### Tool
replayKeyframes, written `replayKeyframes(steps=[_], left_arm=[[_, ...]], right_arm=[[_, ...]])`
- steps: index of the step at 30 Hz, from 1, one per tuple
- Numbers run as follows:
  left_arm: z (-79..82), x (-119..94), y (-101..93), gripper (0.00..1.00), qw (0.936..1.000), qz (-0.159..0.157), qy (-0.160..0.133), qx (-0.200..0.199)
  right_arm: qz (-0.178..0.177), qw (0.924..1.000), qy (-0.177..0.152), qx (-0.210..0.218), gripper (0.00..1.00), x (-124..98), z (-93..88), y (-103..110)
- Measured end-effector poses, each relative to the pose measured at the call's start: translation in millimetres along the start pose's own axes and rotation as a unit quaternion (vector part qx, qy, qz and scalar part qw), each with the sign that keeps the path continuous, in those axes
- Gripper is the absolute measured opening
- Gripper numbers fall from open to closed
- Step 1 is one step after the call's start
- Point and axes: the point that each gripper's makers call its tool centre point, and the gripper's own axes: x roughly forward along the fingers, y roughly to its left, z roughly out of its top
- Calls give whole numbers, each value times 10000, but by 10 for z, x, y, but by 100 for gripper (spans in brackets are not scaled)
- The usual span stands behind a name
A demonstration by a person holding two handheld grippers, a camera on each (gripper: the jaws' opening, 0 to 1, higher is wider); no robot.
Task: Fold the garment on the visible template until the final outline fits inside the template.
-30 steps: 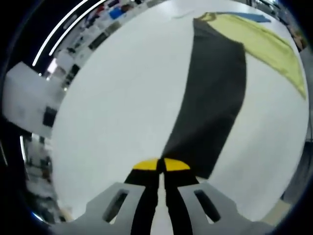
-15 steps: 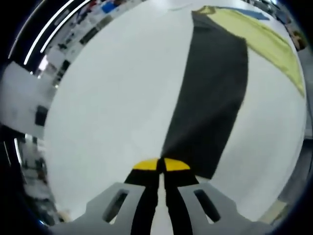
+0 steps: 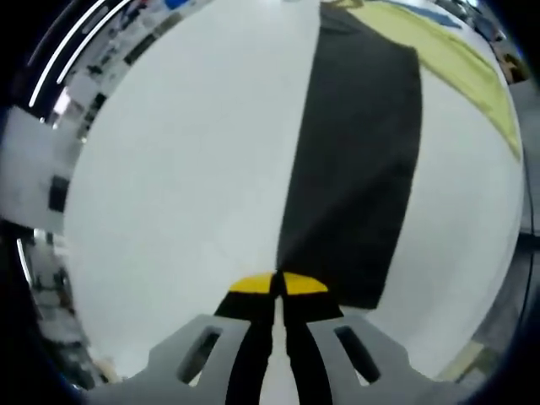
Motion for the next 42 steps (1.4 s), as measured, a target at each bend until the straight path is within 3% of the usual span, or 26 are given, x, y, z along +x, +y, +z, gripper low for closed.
replayKeyframes(steps=[20,27,31,38,42], left_arm=[[-9,-1,-65,0,9998,111,141,55],[-74,-87,-130,15,9998,92,82,-144],[-108,-157,-171,18,9996,140,33,-234],[-25,-367,-282,33,9990,249,-299,-211],[70,-438,-396,41,9976,120,-596,-339]], right_arm=[[76,9999,67,120,100,-4,-140,-87],[209,9998,3,45,100,56,-98,-139],[310,9995,-25,-26,100,95,-92,-165],[425,9990,-80,-84,100,136,-89,-252],[521,9985,-92,-146,100,157,-92,-279]])
